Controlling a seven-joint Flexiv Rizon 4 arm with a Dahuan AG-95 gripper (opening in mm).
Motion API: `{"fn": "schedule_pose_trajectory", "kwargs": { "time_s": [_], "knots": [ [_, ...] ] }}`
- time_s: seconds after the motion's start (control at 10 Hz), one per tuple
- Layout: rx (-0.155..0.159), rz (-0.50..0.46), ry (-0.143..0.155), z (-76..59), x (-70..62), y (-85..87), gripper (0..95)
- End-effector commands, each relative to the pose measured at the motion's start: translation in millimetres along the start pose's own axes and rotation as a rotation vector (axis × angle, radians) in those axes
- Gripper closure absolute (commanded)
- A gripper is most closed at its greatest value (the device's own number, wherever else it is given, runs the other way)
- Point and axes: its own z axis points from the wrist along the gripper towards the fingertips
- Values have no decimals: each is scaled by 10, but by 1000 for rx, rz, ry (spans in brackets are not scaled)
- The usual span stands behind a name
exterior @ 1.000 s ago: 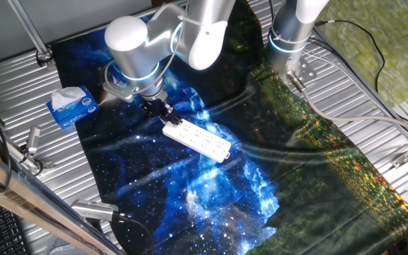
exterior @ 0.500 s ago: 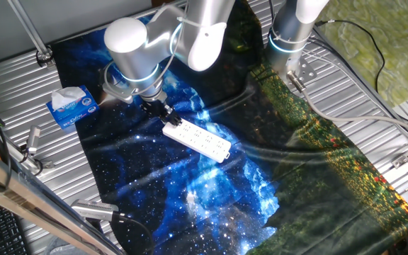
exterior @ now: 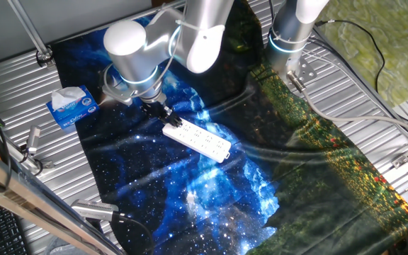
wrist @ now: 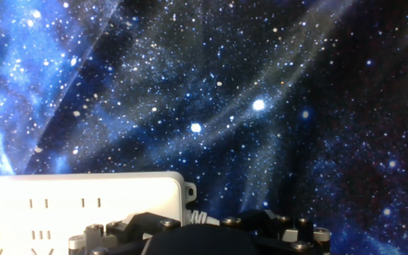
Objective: Turn on the power strip by pressing the button
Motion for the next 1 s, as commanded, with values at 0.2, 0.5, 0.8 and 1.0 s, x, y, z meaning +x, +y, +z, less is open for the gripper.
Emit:
{"fn": "schedule_pose_trajectory", "kwargs": {
  "time_s": [0.2, 0.5, 0.8, 1.0],
  "knots": [
    [-12, -3, 5, 93, -14, -9, 0],
    [-5, -9, 1, 80, -13, -3, 0],
    [-6, -21, 6, 85, 2, 10, 0],
    [-7, -22, 5, 76, -2, 19, 0]
  ]
}}
